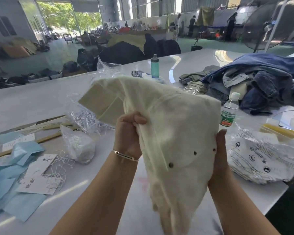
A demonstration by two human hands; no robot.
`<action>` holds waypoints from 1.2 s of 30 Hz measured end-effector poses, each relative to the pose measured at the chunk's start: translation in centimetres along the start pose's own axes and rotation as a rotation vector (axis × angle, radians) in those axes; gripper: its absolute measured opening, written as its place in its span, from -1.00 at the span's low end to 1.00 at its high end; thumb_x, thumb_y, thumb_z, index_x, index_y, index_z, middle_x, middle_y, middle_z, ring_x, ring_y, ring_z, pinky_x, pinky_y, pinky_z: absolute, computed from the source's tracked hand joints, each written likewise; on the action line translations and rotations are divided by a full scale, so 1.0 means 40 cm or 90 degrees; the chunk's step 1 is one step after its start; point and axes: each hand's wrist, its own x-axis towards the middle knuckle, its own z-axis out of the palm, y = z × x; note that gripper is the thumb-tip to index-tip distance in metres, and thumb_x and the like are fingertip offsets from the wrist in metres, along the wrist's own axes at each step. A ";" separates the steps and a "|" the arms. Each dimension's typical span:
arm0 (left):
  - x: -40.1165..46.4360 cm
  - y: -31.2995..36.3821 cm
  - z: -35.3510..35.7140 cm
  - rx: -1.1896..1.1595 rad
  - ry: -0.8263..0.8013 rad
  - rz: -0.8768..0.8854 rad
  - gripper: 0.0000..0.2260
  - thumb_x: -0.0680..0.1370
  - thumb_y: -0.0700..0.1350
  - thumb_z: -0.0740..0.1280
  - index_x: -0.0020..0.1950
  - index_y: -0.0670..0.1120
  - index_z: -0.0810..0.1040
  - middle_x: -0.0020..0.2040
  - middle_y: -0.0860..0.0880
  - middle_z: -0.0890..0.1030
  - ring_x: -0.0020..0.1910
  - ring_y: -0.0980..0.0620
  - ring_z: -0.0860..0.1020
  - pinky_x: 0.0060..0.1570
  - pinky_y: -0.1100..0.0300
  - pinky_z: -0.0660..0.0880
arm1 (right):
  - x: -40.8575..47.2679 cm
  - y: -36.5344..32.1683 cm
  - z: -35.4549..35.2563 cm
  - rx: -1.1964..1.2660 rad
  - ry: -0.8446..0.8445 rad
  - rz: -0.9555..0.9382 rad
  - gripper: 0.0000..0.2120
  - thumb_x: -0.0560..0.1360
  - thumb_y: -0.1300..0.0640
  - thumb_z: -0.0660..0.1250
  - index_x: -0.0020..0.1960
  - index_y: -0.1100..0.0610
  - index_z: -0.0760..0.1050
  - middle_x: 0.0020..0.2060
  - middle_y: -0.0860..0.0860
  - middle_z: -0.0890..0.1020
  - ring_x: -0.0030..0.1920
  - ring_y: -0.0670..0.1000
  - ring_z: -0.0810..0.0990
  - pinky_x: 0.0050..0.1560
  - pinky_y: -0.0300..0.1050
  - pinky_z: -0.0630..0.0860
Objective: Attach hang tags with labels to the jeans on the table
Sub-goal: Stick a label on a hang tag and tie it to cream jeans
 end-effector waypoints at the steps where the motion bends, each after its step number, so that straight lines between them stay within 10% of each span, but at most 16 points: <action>1: -0.001 0.001 -0.006 0.029 0.025 -0.003 -0.49 0.05 -0.28 0.21 -0.01 -0.22 0.54 -0.20 -0.15 0.63 -0.20 -0.14 0.61 -0.14 0.09 0.60 | -0.015 0.008 -0.010 0.030 -0.001 0.017 -0.29 0.03 -0.30 0.61 0.08 0.04 0.68 0.04 0.08 0.69 0.03 0.08 0.68 -0.05 0.04 0.63; 7: 0.005 0.014 -0.026 0.093 0.151 0.029 -0.58 0.06 -0.30 0.19 -0.10 -0.21 0.48 -0.19 -0.11 0.46 -0.24 -0.15 0.48 -0.17 0.09 0.47 | -0.083 0.014 -0.039 -0.038 -0.227 0.092 -0.60 0.61 0.29 0.08 0.40 0.45 0.26 0.30 0.33 0.47 0.33 0.22 0.46 0.36 0.04 0.34; 9: 0.015 0.017 -0.027 0.117 0.155 0.040 -0.55 0.13 -0.29 0.13 0.00 -0.22 0.45 -0.16 -0.11 0.47 -0.21 -0.13 0.49 -0.14 0.08 0.46 | -0.091 0.033 -0.012 -0.056 -0.255 0.216 -0.61 0.47 0.23 0.36 0.21 0.46 0.49 0.09 0.30 0.63 0.11 0.15 0.64 0.14 -0.06 0.54; 12: 0.031 0.042 -0.036 0.114 0.099 0.088 -0.59 0.14 -0.27 0.13 -0.08 -0.21 0.57 -0.25 -0.13 0.59 -0.28 -0.12 0.58 -0.26 0.18 0.56 | -0.053 0.004 -0.016 -0.261 -0.037 0.216 -0.43 -0.02 0.16 0.65 -0.05 0.32 0.67 -0.16 0.22 0.70 -0.23 0.13 0.70 -0.26 -0.07 0.62; 16: 0.021 0.044 -0.112 0.109 0.025 0.108 -0.59 -0.03 -0.28 0.31 -0.22 -0.17 0.69 -0.28 -0.11 0.67 -0.31 -0.11 0.64 -0.30 0.15 0.59 | -0.001 -0.055 -0.015 -0.339 0.065 0.190 -0.65 0.30 0.13 0.48 0.05 0.22 0.65 0.00 0.24 0.68 -0.05 0.22 0.69 -0.15 -0.02 0.62; 23: -0.074 -0.289 -0.383 0.042 0.419 -0.319 -0.87 0.34 -0.42 0.35 -0.15 -0.34 0.64 -0.25 -0.27 0.66 -0.33 -0.17 0.66 -0.26 0.00 0.57 | -0.028 0.060 -0.237 -0.877 0.284 0.465 -0.63 0.46 0.22 0.42 0.22 0.33 0.51 0.07 0.18 0.63 0.07 0.12 0.60 0.00 -0.25 0.52; 27: -0.079 -0.353 -0.453 0.261 0.543 -0.304 -0.90 0.55 -0.33 0.27 -0.08 -0.28 0.57 -0.22 -0.24 0.63 -0.27 -0.18 0.60 -0.27 0.05 0.55 | -0.056 0.125 -0.279 -1.123 0.338 0.433 -0.37 0.47 -0.01 0.37 0.42 0.20 0.25 0.29 0.13 0.50 0.29 0.13 0.48 0.15 -0.10 0.44; 31: -0.101 -0.270 -0.489 0.368 0.550 -0.271 -0.88 0.54 -0.37 0.26 -0.16 -0.23 0.50 -0.38 -0.14 0.55 -0.45 -0.04 0.52 -0.47 0.24 0.47 | -0.059 0.148 -0.238 -1.345 0.363 0.433 -0.54 0.49 0.01 0.25 0.34 0.08 0.25 0.25 0.04 0.46 0.27 0.09 0.45 0.13 -0.02 0.44; 36: -0.278 -0.103 -0.587 0.395 0.553 -0.293 -0.96 0.60 -0.24 0.27 0.02 -0.17 0.51 -0.19 -0.15 0.65 -0.27 -0.05 0.60 -0.26 0.18 0.47 | -0.045 0.261 -0.086 -1.423 0.167 0.120 -0.63 0.47 0.01 0.28 0.26 -0.04 0.36 0.20 -0.07 0.43 0.24 0.01 0.37 0.13 -0.09 0.37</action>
